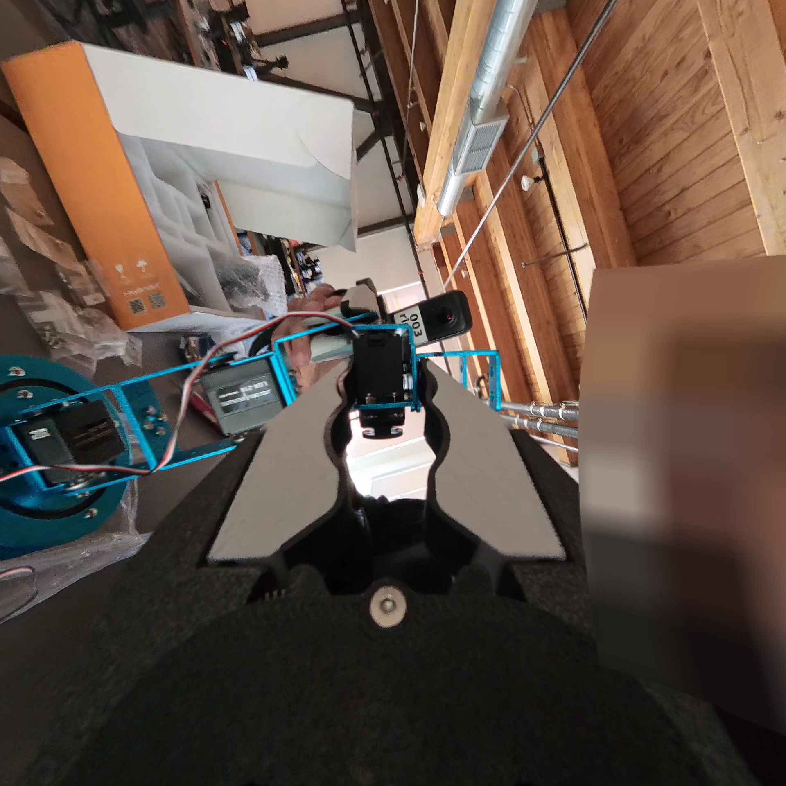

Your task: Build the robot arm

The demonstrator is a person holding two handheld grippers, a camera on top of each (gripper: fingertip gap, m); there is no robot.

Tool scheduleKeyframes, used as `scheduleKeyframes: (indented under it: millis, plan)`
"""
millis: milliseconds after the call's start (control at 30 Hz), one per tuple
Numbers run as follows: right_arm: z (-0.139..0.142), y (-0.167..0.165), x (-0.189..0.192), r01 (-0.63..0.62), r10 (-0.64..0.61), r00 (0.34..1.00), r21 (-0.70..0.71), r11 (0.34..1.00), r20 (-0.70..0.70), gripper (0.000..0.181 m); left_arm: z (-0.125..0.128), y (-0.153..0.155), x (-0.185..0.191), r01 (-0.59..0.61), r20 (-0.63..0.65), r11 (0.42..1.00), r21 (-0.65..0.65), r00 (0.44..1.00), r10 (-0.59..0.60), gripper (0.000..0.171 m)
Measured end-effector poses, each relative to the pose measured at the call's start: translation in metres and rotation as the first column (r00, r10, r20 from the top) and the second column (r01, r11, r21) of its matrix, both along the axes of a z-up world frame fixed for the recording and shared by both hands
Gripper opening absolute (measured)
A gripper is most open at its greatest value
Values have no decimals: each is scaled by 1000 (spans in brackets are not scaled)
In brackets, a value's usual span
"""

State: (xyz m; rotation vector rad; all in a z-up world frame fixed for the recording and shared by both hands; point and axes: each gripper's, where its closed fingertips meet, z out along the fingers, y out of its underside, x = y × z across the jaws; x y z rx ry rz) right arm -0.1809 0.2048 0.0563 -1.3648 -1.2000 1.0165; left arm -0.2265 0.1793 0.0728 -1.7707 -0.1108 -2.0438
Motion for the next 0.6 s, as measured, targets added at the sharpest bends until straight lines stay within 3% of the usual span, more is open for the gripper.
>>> scheduleKeyframes:
  millis: [167,267,500,600]
  plan:
    - [-1,-2,0,68,-71,997,69,995,44,3,2,3,9,49,-30,998,24,998,-49,27]
    - [-1,2,-3,177,-181,982,67,982,57,1,0,4,13,80,-53,997,13,995,-79,28]
    - [0,2,-3,292,-292,956,6,956,17,1,6,26,-7,34,-150,999,19,988,-31,28]
    - [-2,3,4,305,-306,952,51,951,18,17,22,37,-23,7,-180,997,80,984,8,28]
